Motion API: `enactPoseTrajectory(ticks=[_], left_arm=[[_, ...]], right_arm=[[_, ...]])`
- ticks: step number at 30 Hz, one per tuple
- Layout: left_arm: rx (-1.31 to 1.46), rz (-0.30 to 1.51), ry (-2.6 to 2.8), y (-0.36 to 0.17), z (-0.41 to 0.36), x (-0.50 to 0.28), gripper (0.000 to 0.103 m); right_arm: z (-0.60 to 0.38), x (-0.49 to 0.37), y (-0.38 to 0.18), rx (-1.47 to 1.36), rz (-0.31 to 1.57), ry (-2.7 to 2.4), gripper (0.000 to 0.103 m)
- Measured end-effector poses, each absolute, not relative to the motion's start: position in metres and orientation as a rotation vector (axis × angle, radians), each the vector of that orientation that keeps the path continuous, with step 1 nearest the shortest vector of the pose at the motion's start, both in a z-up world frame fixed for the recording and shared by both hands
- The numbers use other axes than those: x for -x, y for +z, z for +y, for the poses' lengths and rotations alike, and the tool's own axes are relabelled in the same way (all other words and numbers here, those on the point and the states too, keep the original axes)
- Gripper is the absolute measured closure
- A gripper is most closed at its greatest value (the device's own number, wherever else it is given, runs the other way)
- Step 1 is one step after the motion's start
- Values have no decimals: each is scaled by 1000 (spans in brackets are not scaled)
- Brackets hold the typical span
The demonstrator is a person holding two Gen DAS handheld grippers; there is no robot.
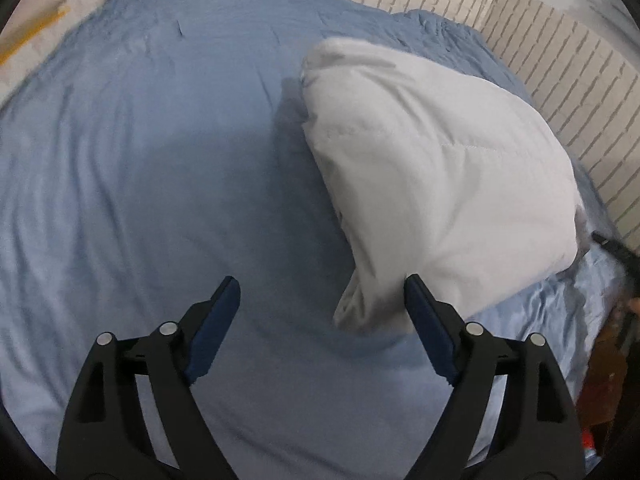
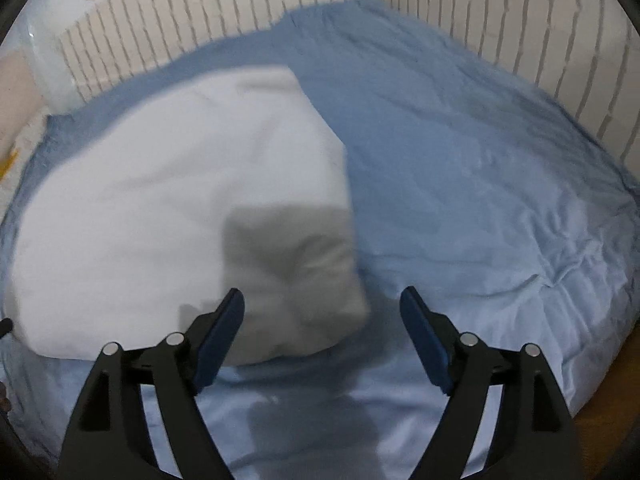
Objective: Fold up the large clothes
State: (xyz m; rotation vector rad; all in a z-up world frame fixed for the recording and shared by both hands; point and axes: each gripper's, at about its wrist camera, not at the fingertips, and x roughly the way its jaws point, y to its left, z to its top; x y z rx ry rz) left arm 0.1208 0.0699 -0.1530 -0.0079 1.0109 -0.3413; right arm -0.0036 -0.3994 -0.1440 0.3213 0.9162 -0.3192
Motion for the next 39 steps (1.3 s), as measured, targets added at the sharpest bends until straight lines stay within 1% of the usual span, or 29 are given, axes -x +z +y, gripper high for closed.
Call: enactPoseTrajectory(ticks=[1,2,4,8,13,18,23,26,30,39], left_arm=[[-18,994,-338,-146,68,-117,13],[-44,974,-339,-138,67,-113,6],[-86,935,-331,-120,64,-106,3],[-118,873,-317,-83,65,-95,3],[-115,811,-268,-50,71,-76,3],[-101,782,-224,-33,81,-58,3],[-70,765,-188,-22,93,-54,3],[-99,748,-169,-14,93,-52,3],[-90,703,-144,-2,97,-48,3],[-49,672,-153,13,103,-39,3]], right_arm=[[-389,8,-135,-326,892,-310,12],[-376,13,-125,-333,869,-295,11],[-350,20,-111,-344,841,-259,8],[-296,23,-82,-326,791,-246,2],[-231,13,-49,-303,772,-256,2],[-172,9,-18,-158,712,-285,2],[-148,11,8,-175,689,-205,2],[-141,16,20,-163,661,-191,2],[-142,18,22,-155,647,-199,2],[-138,19,29,-128,619,-222,2]])
